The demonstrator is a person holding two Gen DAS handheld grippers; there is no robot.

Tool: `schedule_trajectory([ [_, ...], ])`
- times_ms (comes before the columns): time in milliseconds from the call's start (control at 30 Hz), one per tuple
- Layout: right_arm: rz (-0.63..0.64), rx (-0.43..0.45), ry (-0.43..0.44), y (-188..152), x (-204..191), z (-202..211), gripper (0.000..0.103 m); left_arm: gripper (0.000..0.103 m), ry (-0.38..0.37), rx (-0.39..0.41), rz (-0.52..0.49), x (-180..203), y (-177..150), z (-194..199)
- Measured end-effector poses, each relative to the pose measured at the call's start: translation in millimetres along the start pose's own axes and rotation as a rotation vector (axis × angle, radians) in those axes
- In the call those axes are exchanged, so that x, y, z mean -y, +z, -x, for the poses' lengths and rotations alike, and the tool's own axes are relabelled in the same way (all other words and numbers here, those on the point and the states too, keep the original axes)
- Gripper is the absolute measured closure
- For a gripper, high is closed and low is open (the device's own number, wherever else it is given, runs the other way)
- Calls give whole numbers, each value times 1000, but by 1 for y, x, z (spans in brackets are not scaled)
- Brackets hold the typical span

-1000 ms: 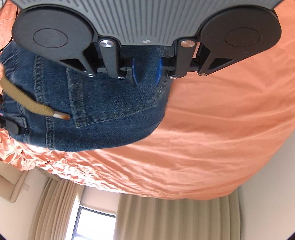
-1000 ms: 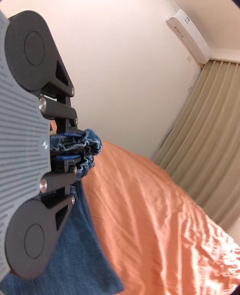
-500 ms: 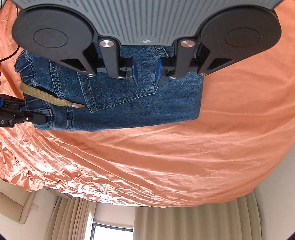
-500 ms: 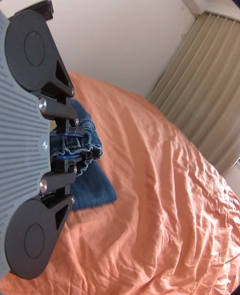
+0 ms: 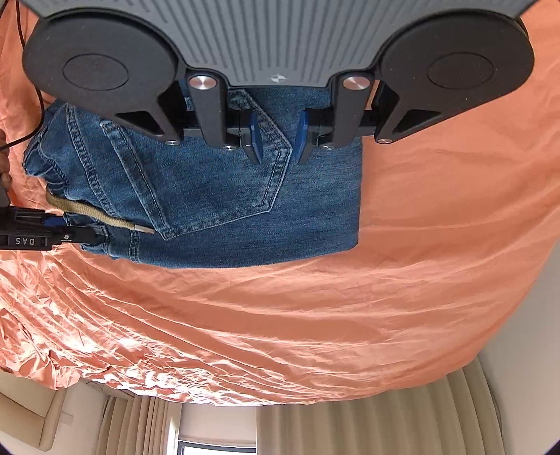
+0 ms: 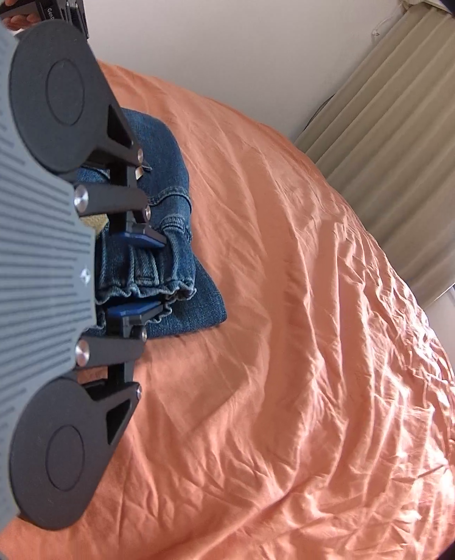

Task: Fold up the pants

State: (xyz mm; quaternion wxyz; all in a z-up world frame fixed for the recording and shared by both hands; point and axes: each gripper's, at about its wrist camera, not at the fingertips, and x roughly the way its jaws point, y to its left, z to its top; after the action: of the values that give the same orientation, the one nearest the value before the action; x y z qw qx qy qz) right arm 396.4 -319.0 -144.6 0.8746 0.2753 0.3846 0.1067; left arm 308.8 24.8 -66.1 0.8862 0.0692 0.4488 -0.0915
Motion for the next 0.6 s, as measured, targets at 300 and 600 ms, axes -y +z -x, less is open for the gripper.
schedule_trajectory([
  [300, 80, 120, 94, -34, -24, 77, 68, 64, 17, -4, -181, 2, -46, 46],
  [600, 242, 77, 34, -81, -45, 82, 68, 53, 104, -59, -369, 12, -120, 51],
])
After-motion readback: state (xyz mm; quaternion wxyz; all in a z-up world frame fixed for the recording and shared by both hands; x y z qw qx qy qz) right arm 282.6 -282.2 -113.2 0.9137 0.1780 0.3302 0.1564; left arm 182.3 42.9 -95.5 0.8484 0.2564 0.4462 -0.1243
